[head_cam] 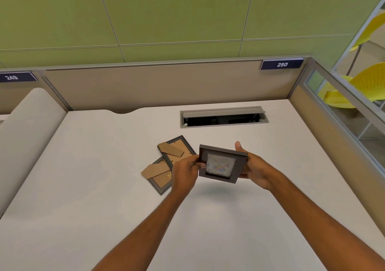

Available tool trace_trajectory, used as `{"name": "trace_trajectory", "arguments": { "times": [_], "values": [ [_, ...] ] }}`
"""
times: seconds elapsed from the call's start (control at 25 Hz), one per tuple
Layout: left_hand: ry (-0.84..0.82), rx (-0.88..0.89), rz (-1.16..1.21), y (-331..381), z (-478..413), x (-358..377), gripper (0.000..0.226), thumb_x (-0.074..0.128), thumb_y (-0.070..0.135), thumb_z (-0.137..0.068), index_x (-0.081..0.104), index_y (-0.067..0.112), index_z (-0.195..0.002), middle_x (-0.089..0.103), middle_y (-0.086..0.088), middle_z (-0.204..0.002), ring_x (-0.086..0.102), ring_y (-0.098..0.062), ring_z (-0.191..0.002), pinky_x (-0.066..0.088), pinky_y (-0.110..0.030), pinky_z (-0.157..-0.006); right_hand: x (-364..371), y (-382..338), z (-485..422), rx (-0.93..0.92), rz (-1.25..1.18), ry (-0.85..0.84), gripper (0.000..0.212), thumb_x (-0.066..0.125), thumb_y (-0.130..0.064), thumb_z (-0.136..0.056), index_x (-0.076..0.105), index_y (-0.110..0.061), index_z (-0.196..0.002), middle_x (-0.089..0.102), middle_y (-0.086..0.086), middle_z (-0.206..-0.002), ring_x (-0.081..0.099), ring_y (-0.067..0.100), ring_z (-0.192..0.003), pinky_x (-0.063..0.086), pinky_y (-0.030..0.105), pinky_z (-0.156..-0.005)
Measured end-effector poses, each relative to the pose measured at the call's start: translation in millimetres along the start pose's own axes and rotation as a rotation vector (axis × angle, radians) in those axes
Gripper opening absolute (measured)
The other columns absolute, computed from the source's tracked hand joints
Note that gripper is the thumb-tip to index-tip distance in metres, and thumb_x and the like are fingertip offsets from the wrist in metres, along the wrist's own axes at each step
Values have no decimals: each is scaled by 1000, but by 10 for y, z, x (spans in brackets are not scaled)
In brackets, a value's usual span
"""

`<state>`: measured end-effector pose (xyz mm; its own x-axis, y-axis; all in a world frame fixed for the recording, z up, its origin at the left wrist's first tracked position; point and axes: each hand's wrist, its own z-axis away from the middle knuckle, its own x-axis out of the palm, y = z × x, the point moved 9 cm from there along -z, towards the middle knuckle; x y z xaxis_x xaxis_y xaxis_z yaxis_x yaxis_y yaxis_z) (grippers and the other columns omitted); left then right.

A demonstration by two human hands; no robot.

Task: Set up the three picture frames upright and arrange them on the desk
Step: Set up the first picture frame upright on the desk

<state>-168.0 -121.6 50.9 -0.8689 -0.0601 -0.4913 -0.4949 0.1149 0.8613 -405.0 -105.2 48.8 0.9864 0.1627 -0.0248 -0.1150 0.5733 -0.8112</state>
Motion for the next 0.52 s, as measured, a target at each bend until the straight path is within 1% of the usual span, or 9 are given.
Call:
{"name": "trace_trajectory", "arguments": {
  "times": [0.08, 0.16, 0.24, 0.36, 0.4, 0.52],
  "values": [
    [-23, -8, -24, 45, -98, 198, 18, 76, 16, -93, 85, 23, -107, 82, 9, -86, 69, -10, -74, 58, -36, -62, -224, 35, -61, -3, -42, 32, 73, 43, -79, -98, 80, -24, -127, 82, 4, -121, 71, 30, -123, 48, 53, -116],
    [-63, -23, -47, 81, -189, 364, 18, 75, 20, -93, 85, 25, -108, 83, 7, -86, 71, -19, -74, 59, -42, -63, -395, 45, -130, -12, -72, 56, 66, 49, -73, -100, 81, -21, -124, 82, 6, -121, 71, 31, -123, 49, 54, -115],
    [-79, -26, -45, 105, -290, 544, 20, 73, 24, -92, 84, 27, -108, 84, 9, -91, 73, -20, -77, 61, -44, -67, -592, 70, -212, -17, -114, 95, 62, 54, -68, -101, 80, -17, -124, 82, 9, -120, 71, 33, -122, 52, 54, -112],
    [-92, -69, -49, 136, -427, 742, 22, 74, 28, -92, 84, 26, -111, 85, 8, -99, 75, -19, -84, 62, -42, -74, -816, 97, -381, -23, -166, 125, 61, 56, -65, -101, 78, -14, -126, 82, 12, -120, 72, 34, -120, 55, 51, -108],
    [-100, -78, -51, 147, -483, 798, 24, 73, 31, -92, 84, 25, -112, 84, 7, -100, 74, -17, -83, 62, -41, -74, -870, 92, -448, -23, -183, 129, 62, 55, -65, -101, 78, -14, -126, 81, 13, -121, 73, 34, -119, 55, 51, -108],
    [-125, -104, -72, 184, -679, 957, 31, 68, 42, -90, 82, 23, -110, 82, 5, -93, 65, -14, -71, 62, -44, -70, -1051, 33, -663, -19, -233, 160, 60, 52, -67, -103, 78, -16, -123, 81, 14, -121, 74, 34, -117, 55, 51, -109]
  ]
}}
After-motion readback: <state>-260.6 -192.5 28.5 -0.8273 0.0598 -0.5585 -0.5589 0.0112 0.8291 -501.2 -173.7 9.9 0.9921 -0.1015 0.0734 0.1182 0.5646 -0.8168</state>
